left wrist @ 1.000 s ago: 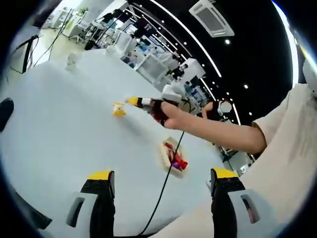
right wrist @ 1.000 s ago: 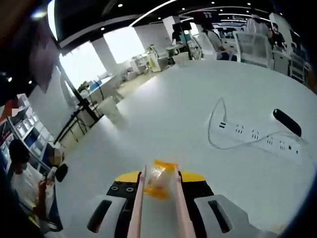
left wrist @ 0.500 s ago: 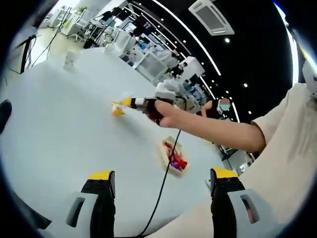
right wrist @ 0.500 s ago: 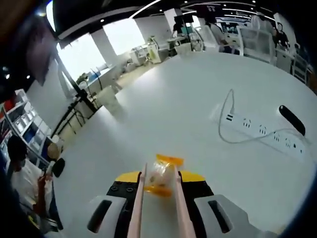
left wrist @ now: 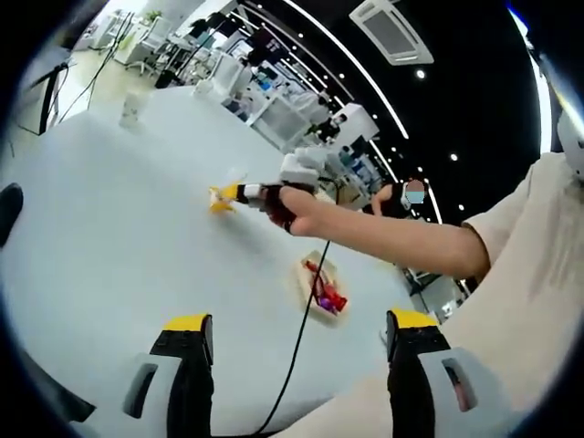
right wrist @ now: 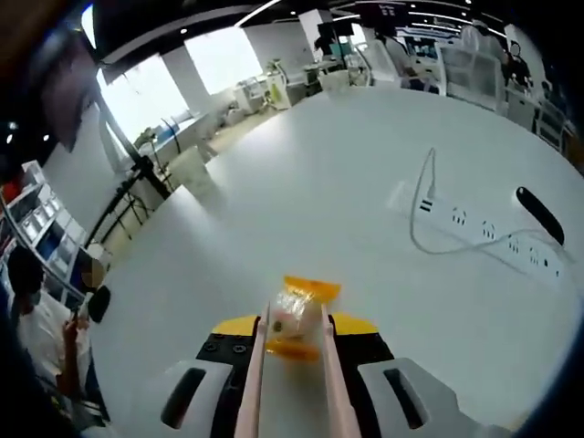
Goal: Place the target food into the container with the food tongs after gripping and lifting it, then release it inside without dropping or visibly crushing the food.
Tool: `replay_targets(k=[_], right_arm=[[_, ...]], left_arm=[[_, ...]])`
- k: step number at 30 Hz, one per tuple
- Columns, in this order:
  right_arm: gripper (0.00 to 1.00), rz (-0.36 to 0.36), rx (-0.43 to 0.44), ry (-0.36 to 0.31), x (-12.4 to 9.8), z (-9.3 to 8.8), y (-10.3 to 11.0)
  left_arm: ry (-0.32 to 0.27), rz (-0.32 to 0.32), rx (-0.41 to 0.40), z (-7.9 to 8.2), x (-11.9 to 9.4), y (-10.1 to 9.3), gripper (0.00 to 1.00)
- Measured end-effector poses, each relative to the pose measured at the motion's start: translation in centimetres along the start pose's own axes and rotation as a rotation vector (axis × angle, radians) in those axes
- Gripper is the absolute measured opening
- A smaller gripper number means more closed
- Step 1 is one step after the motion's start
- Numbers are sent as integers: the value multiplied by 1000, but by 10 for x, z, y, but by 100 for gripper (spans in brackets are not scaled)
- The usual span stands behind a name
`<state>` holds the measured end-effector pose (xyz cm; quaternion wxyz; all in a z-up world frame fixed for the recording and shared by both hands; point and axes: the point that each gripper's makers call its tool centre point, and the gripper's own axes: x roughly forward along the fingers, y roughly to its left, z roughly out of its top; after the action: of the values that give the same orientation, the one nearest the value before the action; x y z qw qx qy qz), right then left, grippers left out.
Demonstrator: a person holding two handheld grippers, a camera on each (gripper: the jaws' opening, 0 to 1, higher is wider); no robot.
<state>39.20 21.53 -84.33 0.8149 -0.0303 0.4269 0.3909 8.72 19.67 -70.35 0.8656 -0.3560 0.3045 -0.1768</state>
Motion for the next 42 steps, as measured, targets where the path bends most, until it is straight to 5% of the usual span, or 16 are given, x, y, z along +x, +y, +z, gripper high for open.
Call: replay_targets(k=[8,34,36,42], right_arm=[[28,-29,-115,11,5,-1,6],[27,-10,-220,17,11,-7,6],[27,-13,-374,33,13,-7,5],[26,1,-332,29,17,-6,1]], left_arm=[[-3,-2,-12,-3,-1,1,76],[12,-30,-21,-1,5,-1,76],[11,-31,-20,0,4,-2,76],[4,-24,-24,0,0,0,76]])
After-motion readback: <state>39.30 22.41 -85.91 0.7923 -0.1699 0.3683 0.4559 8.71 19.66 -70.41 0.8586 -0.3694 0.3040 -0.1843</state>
